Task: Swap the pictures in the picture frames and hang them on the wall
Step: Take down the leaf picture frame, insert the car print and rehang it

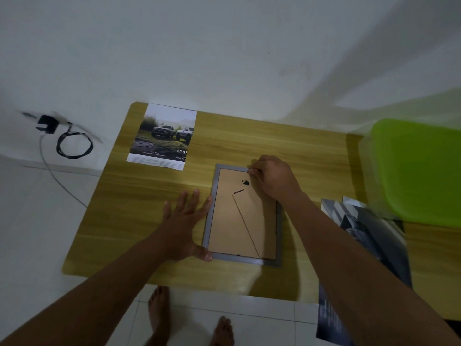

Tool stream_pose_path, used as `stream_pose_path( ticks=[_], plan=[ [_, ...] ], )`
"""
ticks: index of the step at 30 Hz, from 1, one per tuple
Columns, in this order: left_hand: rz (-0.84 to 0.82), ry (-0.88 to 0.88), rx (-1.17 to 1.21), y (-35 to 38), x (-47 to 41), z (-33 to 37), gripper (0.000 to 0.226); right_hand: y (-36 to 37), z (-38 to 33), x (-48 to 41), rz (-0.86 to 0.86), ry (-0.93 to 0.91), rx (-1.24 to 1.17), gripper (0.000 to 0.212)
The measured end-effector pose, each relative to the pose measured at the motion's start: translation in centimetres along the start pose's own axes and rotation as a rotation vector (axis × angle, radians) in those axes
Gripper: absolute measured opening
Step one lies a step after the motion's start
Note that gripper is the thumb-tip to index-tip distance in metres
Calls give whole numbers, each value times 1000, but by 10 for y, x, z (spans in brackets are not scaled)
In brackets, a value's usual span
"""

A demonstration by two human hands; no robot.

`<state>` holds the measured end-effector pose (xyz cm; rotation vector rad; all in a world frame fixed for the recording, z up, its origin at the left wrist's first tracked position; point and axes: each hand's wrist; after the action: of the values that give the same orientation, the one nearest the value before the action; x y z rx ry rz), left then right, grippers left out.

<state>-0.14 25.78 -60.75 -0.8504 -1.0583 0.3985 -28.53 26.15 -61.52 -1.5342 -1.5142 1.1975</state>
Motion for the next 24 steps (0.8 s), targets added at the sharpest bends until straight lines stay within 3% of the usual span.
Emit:
stream_pose_path(
  ticks=[9,14,18,24],
  plan=[
    [-1,-8,-2,-1,0,0,130,-11,-5,2,-85,28,-9,28],
    [-10,-25,-8,-3,2,3,131,-15,-70,49,3,239,23,44],
    [-17,-37,-8,-5,3,5,132,6,-99,92,-165,372,26,68],
    [-18,-50,-21,-4,3,5,135,4,-108,88,-144,393,25,50]
  ],
)
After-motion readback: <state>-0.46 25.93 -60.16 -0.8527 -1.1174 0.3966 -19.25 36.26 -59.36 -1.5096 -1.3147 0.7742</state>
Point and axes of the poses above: each hand's wrist, its own x-axis away from the middle knuckle, its own y-axis out of the palm, z = x × y, and after that the axes turned 13 degrees about -y, right-handed
